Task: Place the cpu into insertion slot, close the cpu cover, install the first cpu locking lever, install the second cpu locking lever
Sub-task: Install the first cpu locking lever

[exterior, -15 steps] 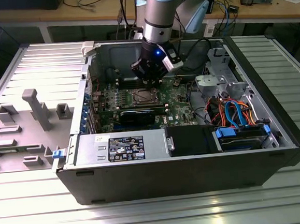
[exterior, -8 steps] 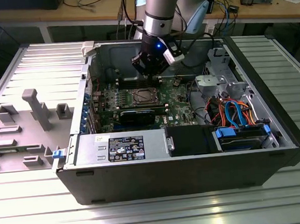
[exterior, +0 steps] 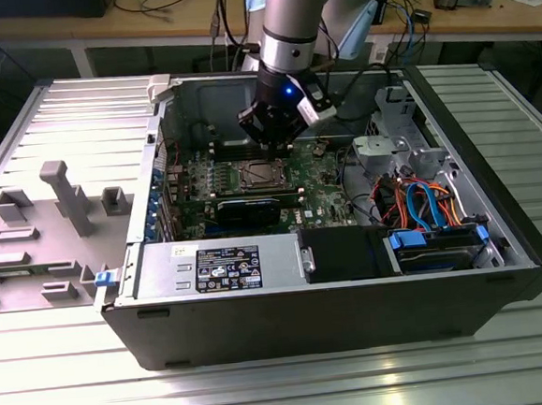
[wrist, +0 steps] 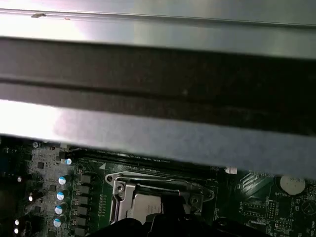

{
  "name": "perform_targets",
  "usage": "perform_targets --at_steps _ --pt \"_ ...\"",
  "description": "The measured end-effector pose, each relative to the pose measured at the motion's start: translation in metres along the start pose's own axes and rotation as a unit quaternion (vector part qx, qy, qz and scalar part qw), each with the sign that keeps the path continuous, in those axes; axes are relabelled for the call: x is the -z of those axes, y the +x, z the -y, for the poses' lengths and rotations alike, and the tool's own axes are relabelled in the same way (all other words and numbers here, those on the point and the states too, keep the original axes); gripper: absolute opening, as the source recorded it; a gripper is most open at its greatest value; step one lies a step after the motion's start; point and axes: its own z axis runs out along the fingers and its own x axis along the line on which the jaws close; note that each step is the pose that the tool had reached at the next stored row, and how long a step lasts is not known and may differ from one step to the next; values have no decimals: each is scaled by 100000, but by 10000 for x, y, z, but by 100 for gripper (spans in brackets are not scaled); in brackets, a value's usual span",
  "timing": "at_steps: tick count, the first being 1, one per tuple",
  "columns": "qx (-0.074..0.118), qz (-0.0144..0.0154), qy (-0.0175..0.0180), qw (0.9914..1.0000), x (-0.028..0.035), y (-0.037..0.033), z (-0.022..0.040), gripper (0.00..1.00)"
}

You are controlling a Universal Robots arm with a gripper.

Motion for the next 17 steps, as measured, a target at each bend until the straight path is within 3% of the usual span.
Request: perform_targets --at_steps 8,17 --pt "-5 -5 2 100000 0 19 147 11" --pt "-5 0 -3 100000 174 41 161 11"
